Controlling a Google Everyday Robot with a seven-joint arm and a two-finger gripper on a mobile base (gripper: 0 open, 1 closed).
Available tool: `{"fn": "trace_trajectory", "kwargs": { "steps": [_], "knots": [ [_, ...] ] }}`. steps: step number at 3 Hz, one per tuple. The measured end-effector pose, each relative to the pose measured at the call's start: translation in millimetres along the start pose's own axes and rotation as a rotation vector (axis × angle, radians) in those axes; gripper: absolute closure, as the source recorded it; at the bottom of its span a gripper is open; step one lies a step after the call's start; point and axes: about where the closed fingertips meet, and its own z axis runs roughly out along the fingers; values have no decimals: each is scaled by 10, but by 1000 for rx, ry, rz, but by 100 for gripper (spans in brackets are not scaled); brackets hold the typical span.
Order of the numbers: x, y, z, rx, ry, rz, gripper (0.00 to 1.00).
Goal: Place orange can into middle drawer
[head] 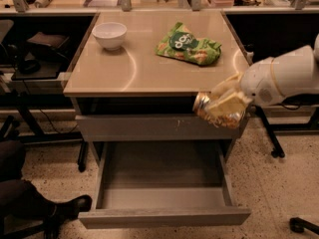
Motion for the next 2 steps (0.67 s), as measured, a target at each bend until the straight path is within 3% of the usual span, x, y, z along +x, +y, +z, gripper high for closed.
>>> {"fn": "trace_trajectory", "kwargs": {
  "steps": [1, 2],
  "knots": [
    [264, 231, 193, -51, 37, 25, 100],
    [264, 232, 194, -51, 37, 25, 100]
  ]
}}
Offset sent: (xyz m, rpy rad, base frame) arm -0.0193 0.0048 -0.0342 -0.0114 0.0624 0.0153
